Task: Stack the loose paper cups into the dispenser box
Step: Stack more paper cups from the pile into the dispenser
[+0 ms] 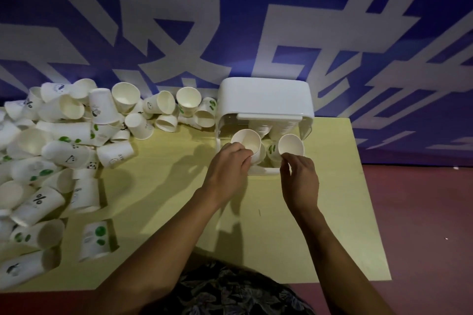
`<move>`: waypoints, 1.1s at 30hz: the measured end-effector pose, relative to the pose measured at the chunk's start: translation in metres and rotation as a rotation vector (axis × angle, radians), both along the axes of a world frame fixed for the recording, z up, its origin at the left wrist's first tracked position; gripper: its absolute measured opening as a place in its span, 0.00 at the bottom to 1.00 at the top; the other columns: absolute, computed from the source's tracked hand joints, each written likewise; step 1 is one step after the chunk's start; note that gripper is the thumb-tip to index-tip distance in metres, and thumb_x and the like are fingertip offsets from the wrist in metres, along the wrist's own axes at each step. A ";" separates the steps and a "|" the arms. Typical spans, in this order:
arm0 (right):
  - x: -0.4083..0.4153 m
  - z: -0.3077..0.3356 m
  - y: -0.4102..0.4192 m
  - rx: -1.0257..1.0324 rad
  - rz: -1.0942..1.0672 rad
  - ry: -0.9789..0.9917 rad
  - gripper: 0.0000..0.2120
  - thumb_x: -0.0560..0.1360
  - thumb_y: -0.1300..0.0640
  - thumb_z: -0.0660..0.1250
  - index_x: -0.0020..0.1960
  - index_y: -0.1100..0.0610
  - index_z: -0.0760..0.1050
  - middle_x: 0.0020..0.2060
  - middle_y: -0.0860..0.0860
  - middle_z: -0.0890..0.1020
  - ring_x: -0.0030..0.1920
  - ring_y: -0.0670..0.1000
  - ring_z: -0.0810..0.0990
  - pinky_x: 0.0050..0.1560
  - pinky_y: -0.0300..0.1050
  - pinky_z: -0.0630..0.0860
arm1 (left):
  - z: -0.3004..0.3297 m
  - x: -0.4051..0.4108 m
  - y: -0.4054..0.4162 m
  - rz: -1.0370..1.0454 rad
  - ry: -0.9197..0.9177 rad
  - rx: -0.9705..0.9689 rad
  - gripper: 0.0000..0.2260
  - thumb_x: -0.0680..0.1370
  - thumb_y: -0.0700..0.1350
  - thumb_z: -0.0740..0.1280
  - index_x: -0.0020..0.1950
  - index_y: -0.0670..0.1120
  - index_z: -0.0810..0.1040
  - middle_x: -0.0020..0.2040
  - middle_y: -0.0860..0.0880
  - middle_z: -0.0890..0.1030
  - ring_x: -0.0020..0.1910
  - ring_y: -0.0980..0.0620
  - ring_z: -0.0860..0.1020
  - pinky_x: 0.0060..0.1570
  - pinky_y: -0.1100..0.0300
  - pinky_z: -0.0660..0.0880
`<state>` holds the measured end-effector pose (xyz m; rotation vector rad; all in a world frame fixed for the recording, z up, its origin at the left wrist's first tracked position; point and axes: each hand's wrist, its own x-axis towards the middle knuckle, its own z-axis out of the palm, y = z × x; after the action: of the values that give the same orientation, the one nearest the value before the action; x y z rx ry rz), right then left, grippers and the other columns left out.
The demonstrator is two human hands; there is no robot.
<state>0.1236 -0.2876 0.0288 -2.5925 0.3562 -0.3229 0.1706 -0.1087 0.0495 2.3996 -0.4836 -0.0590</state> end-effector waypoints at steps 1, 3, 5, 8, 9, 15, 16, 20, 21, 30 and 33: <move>0.003 -0.001 -0.009 -0.010 0.003 0.007 0.06 0.76 0.64 0.67 0.51 0.57 0.80 0.44 0.53 0.83 0.51 0.58 0.77 0.38 0.45 0.74 | -0.003 0.003 -0.008 -0.001 0.012 0.023 0.09 0.79 0.42 0.63 0.55 0.45 0.82 0.49 0.50 0.79 0.49 0.50 0.73 0.46 0.53 0.75; 0.007 -0.005 -0.024 -0.023 0.019 0.028 0.06 0.76 0.64 0.67 0.50 0.57 0.80 0.43 0.53 0.83 0.50 0.58 0.77 0.36 0.47 0.75 | -0.010 0.008 -0.021 0.005 0.028 0.072 0.10 0.79 0.43 0.62 0.55 0.45 0.81 0.50 0.50 0.78 0.50 0.50 0.73 0.47 0.54 0.75; 0.011 -0.011 -0.037 -0.030 0.047 0.059 0.06 0.76 0.64 0.67 0.49 0.57 0.80 0.43 0.53 0.83 0.49 0.57 0.76 0.35 0.47 0.75 | -0.017 0.012 -0.031 0.012 0.048 0.116 0.10 0.80 0.43 0.61 0.53 0.46 0.81 0.51 0.48 0.79 0.51 0.49 0.74 0.49 0.56 0.73; 0.019 -0.025 -0.050 -0.059 0.109 0.134 0.06 0.75 0.66 0.65 0.44 0.57 0.78 0.40 0.53 0.82 0.46 0.58 0.76 0.31 0.45 0.71 | -0.030 0.017 -0.042 -0.006 0.089 0.206 0.11 0.81 0.43 0.60 0.55 0.46 0.82 0.51 0.48 0.79 0.53 0.48 0.74 0.51 0.58 0.71; 0.021 -0.030 -0.053 -0.069 0.131 0.162 0.07 0.75 0.66 0.64 0.42 0.57 0.77 0.39 0.53 0.81 0.45 0.58 0.76 0.30 0.44 0.68 | -0.035 0.019 -0.044 0.002 0.122 0.212 0.11 0.81 0.43 0.60 0.55 0.46 0.82 0.51 0.47 0.79 0.53 0.47 0.74 0.51 0.57 0.71; 0.033 -0.051 -0.064 -0.116 0.255 0.256 0.08 0.72 0.68 0.65 0.40 0.58 0.79 0.34 0.54 0.81 0.40 0.60 0.76 0.34 0.44 0.67 | -0.057 0.028 -0.061 -0.046 0.234 0.381 0.12 0.77 0.38 0.63 0.56 0.46 0.82 0.52 0.45 0.80 0.53 0.44 0.74 0.50 0.56 0.73; 0.035 -0.053 -0.065 -0.132 0.282 0.263 0.08 0.71 0.68 0.65 0.40 0.58 0.79 0.33 0.55 0.81 0.39 0.60 0.77 0.35 0.44 0.69 | -0.059 0.029 -0.063 -0.048 0.251 0.404 0.13 0.77 0.38 0.63 0.57 0.47 0.82 0.53 0.45 0.80 0.54 0.44 0.74 0.51 0.56 0.74; 0.039 -0.057 -0.066 -0.160 0.293 0.262 0.06 0.71 0.64 0.66 0.42 0.57 0.81 0.36 0.54 0.83 0.40 0.61 0.78 0.39 0.48 0.73 | -0.061 0.028 -0.068 -0.006 0.271 0.373 0.13 0.78 0.40 0.62 0.59 0.47 0.81 0.57 0.47 0.79 0.58 0.45 0.73 0.55 0.53 0.74; 0.038 -0.056 -0.065 -0.157 0.276 0.249 0.07 0.71 0.63 0.68 0.46 0.56 0.82 0.40 0.53 0.84 0.44 0.60 0.79 0.42 0.49 0.74 | -0.058 0.026 -0.068 0.012 0.257 0.336 0.13 0.78 0.41 0.62 0.60 0.47 0.80 0.58 0.48 0.78 0.59 0.46 0.72 0.55 0.53 0.74; 0.006 -0.041 0.000 0.015 0.396 0.165 0.10 0.73 0.62 0.69 0.54 0.56 0.80 0.48 0.53 0.83 0.50 0.58 0.77 0.51 0.52 0.76 | -0.039 -0.028 0.010 0.187 0.182 0.210 0.11 0.78 0.44 0.63 0.58 0.49 0.79 0.55 0.51 0.79 0.54 0.51 0.75 0.50 0.57 0.75; -0.013 -0.041 0.047 0.028 0.487 0.171 0.10 0.73 0.62 0.70 0.54 0.57 0.80 0.49 0.53 0.83 0.52 0.58 0.78 0.53 0.52 0.77 | -0.039 -0.054 0.058 0.249 0.205 0.244 0.11 0.79 0.45 0.62 0.59 0.49 0.79 0.56 0.51 0.79 0.54 0.51 0.75 0.50 0.56 0.75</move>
<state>0.1106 -0.2407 -0.0125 -2.5802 -0.2152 0.0744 0.1169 -0.0505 0.0102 2.6367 -0.0832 -0.2639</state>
